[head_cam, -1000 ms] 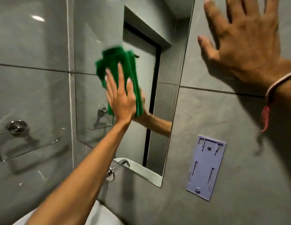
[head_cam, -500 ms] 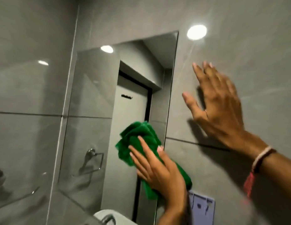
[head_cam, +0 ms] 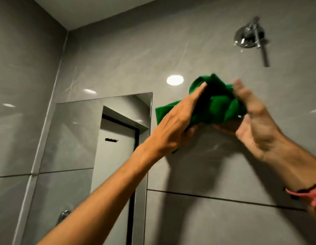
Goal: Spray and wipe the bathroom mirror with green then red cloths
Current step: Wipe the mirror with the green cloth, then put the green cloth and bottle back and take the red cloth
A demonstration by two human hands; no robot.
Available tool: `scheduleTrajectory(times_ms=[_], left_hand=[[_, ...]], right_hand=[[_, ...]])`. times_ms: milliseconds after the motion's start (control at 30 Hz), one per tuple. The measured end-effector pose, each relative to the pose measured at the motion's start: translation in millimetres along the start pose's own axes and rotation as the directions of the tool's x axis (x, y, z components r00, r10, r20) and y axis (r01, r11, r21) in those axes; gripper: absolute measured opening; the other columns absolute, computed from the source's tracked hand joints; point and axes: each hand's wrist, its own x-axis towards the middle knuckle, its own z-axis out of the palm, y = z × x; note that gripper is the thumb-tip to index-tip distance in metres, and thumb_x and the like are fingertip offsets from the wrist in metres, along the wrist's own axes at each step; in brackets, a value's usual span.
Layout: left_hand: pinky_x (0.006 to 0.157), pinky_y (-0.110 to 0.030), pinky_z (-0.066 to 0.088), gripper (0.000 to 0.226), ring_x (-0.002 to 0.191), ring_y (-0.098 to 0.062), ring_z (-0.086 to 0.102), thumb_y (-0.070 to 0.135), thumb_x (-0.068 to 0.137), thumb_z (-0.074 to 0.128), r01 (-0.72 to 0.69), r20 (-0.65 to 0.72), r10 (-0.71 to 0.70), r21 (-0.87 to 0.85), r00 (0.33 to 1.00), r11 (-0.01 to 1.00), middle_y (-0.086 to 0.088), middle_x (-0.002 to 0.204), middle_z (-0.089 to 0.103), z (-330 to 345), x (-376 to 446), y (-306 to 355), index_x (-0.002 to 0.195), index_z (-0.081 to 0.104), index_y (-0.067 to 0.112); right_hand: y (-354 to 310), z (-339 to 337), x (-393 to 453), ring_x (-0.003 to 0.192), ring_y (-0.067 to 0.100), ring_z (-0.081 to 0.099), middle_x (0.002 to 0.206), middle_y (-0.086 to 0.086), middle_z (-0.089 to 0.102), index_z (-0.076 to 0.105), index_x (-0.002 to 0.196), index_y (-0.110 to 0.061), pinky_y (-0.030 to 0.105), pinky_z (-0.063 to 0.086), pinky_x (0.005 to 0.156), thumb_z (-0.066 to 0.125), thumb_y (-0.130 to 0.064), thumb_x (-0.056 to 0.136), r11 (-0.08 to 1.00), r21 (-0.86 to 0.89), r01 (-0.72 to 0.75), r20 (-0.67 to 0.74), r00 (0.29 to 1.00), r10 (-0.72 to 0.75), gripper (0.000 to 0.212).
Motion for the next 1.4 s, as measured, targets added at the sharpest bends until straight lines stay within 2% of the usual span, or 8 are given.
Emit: scheduleTrajectory(times_ms=[167, 300, 500, 600, 667, 967, 1233, 1400], left_hand=[[0.126, -0.04, 0.03, 0.099, 0.156, -0.023, 0.024, 0.028, 0.08, 0.08, -0.037, 0.008, 0.036, 0.031, 0.999, 0.999, -0.018, 0.167, 0.022, -6, -37, 26, 0.156, 0.024, 0.0], [0.116, -0.028, 0.043, 0.104, 0.143, -0.008, 0.045, 0.06, 0.067, 0.082, 0.305, -0.064, -0.325, -0.217, 0.944, 0.928, 0.0, 0.157, 0.041, -13, -77, 39, 0.152, 0.036, 0.021], [0.069, -0.034, 0.064, 0.045, 0.104, -0.017, 0.076, 0.028, 0.077, 0.08, 0.589, 0.49, -0.701, -0.799, 0.519, -0.122, -0.004, 0.119, 0.076, 19, -136, 100, 0.119, 0.069, 0.019], [0.052, -0.023, 0.056, 0.009, 0.068, -0.004, 0.071, 0.019, 0.072, 0.085, 0.622, 0.663, -0.61, -0.71, 0.433, -0.331, 0.006, 0.077, 0.074, 31, -156, 132, 0.076, 0.077, 0.02], [0.049, -0.023, 0.054, 0.032, 0.062, -0.005, 0.07, 0.01, 0.063, 0.089, 0.623, 0.712, -0.592, -0.668, 0.377, -0.407, 0.004, 0.077, 0.069, 39, -172, 153, 0.082, 0.065, 0.019], [0.068, -0.041, 0.065, 0.026, 0.089, -0.013, 0.079, 0.045, 0.068, 0.079, 0.697, 0.873, -0.486, -0.329, -0.032, -0.637, 0.005, 0.095, 0.082, 97, -275, 259, 0.083, 0.081, 0.023], [0.075, -0.043, 0.064, 0.025, 0.102, -0.025, 0.071, 0.014, 0.089, 0.072, 0.574, 0.8, -0.339, 0.009, -0.496, -0.819, -0.012, 0.109, 0.075, 137, -432, 376, 0.112, 0.07, 0.006], [0.071, -0.051, 0.065, 0.009, 0.093, -0.025, 0.07, 0.01, 0.092, 0.071, 0.556, 0.704, -0.252, 0.24, -0.664, -0.796, -0.012, 0.1, 0.071, 161, -524, 442, 0.094, 0.063, 0.006]], right_hand=[[8, -20, -28, 0.086, 0.018, 0.083, 0.093, 0.004, 0.086, 0.078, 0.104, -0.013, 0.03, 0.065, 0.059, 0.087, -0.013, 0.073, 0.958, -0.28, -0.056, 0.077, 0.994, 0.08, 0.032], [21, -34, -57, 0.077, 0.015, 0.082, 0.083, 0.0, 0.085, 0.081, 0.099, -0.013, 0.031, 0.065, 0.06, 0.07, 0.009, 0.091, 0.977, -0.199, -0.083, -0.024, 0.997, 0.08, 0.026], [34, -55, -127, 0.078, 0.015, 0.082, 0.085, 0.001, 0.085, 0.084, 0.091, -0.02, 0.041, 0.067, 0.062, 0.073, 0.001, 0.087, 0.989, 0.011, -0.146, -0.185, 0.972, 0.146, 0.025], [39, -73, -168, 0.083, 0.013, 0.083, 0.087, -0.004, 0.086, 0.081, 0.095, -0.022, 0.038, 0.066, 0.06, 0.082, -0.025, 0.066, 0.973, 0.062, -0.22, -0.249, 0.941, 0.229, 0.029], [43, -92, -197, 0.098, 0.017, 0.083, 0.101, -0.003, 0.087, 0.082, 0.105, -0.024, 0.045, 0.068, 0.072, 0.085, -0.04, 0.064, 0.941, 0.085, -0.326, -0.304, 0.891, 0.336, 0.045], [78, -166, -345, 0.101, 0.025, 0.083, 0.115, 0.008, 0.084, 0.073, 0.13, -0.014, 0.053, 0.068, 0.076, 0.07, -0.036, 0.097, 0.59, 0.182, -0.787, -0.501, 0.442, 0.744, 0.04], [142, -209, -511, 0.102, 0.036, 0.077, 0.124, 0.029, 0.074, 0.071, 0.12, 0.008, 0.057, 0.064, 0.085, 0.072, -0.005, 0.091, 0.25, 0.317, -0.915, -0.597, 0.012, 0.802, 0.032], [201, -229, -623, 0.109, 0.043, 0.07, 0.116, 0.027, 0.073, 0.071, 0.107, 0.001, 0.064, 0.057, 0.09, 0.066, -0.003, 0.099, 0.0, 0.438, -0.899, -0.583, -0.284, 0.761, 0.011]])
